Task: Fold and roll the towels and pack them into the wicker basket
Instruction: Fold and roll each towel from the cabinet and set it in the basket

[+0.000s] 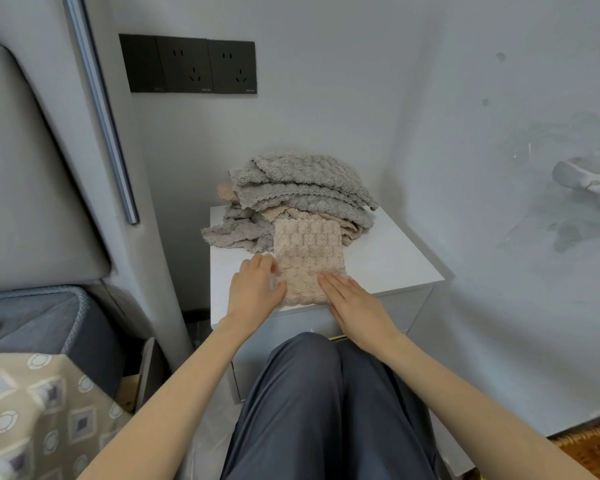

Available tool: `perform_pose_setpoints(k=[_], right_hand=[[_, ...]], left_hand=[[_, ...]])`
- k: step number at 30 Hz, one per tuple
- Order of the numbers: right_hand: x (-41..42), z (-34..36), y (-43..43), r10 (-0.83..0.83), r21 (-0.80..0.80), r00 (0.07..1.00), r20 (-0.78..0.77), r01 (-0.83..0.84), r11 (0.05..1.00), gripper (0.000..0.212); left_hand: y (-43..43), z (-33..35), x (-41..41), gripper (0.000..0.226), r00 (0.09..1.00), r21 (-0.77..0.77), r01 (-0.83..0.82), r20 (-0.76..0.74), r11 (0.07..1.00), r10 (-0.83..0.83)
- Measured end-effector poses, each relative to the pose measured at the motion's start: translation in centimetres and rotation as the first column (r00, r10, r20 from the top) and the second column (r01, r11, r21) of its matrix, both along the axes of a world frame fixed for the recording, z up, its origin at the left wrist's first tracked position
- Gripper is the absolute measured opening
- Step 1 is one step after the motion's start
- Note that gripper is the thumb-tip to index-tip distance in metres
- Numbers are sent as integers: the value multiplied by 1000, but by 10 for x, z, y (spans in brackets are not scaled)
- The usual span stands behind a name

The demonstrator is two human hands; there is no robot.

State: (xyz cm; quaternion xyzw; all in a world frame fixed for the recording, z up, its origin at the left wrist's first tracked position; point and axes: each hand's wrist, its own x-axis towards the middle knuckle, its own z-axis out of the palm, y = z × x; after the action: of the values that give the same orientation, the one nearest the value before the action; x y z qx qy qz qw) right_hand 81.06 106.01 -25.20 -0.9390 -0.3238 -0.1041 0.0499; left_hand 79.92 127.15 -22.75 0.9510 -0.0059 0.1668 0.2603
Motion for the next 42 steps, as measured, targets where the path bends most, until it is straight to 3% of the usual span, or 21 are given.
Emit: perform_pose_setpoints(k=[4,11,16,19,21,24,31,36,38,40,42], right_hand=[[10,4,-11,33,-59,998,-48,-36,998,56],[14,13,-23,1,143,986,-168,23,990,41],[15,22,-20,-41,321,944,-329,152,935,33],[20,28,-20,-34,403,918,-396,207,891,17],[23,32,-21,-49,442,890,-453,272,855,26],[27,36,-20,-90,447,859,-503,348,824,41],[38,37,-6,-277,346,801,-531,503,792,43],[39,28,5,-478,298,746,-463,639,709,44],[37,29,10,-553,270,766,-329,637,722,36],[33,32,16,-508,309,858,-82,506,805,25],[30,32,28,-291,350,951,107,238,906,25]], left_hand=[[6,-3,-4,16,958,117,250,115,961,-263],[17,-9,-8,38,961,199,275,-25,941,-275],[17,-9,-6,31,970,99,241,-65,966,-235],[17,-7,-4,26,970,9,220,-108,976,-218],[15,-4,-3,23,972,-112,168,-150,979,-184],[10,-1,3,38,968,-200,98,-208,975,-141],[5,-2,18,49,962,-147,-33,-275,989,-9],[0,-5,25,52,956,-114,-136,-275,984,100],[-3,-7,26,50,955,-103,-168,-266,980,135],[-4,-8,27,47,952,-89,-182,-266,979,153],[-5,-8,28,46,949,-84,-187,-273,979,158]])
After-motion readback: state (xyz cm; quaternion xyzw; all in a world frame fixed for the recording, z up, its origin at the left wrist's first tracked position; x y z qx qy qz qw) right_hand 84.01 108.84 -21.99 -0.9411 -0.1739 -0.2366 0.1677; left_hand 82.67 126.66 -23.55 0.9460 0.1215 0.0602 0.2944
